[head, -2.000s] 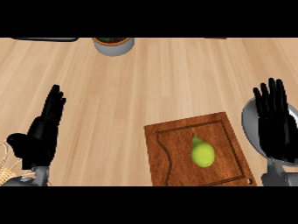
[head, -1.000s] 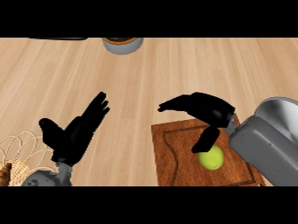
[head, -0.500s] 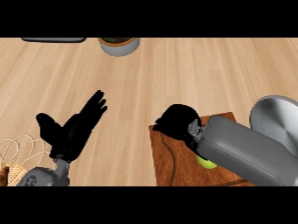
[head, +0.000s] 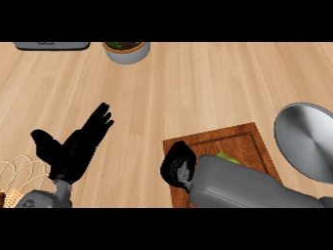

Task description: Pick the pear from the cutting board and place it in the pan

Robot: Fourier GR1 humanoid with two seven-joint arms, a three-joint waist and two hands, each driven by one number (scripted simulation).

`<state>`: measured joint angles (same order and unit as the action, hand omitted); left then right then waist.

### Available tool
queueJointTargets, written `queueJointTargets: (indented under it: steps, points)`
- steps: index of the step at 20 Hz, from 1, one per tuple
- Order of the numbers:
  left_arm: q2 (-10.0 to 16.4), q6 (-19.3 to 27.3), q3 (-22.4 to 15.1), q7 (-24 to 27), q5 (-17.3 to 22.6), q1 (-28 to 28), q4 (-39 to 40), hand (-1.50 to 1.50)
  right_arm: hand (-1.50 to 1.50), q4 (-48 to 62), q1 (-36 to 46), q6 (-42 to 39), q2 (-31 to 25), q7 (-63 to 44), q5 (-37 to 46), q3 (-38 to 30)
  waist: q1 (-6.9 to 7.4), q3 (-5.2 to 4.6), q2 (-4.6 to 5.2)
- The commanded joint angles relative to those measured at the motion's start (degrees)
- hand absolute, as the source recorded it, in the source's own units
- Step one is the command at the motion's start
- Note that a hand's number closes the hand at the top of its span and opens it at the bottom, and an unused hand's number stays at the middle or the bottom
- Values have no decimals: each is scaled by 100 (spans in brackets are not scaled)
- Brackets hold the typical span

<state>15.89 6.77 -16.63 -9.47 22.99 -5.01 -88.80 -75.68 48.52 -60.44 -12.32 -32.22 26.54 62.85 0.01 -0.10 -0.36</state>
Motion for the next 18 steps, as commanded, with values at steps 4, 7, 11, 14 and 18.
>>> queueJointTargets:
  steps: [4,7,11,14,18]
  points:
    - [-139,-140,128,149,-129,30,153,0,-150,-509,-806,-833,252,-1191,187,-240,-32,8,21]
    - [-84,-179,213,-165,-79,-84,-80,0,-150,-847,-935,-710,-292,-876,472,-169,-11,11,26]
    - [-216,-109,246,-262,-162,-196,85,0,-150,-853,-801,-644,-177,-878,928,71,4,11,36]
    - [-305,-111,252,-183,-261,-317,155,0,-150,-455,-593,-265,-310,-493,1331,415,46,13,54]
    - [-386,-257,309,-151,-321,-136,203,0,-150,-537,-628,-159,-713,173,1589,214,38,12,49]
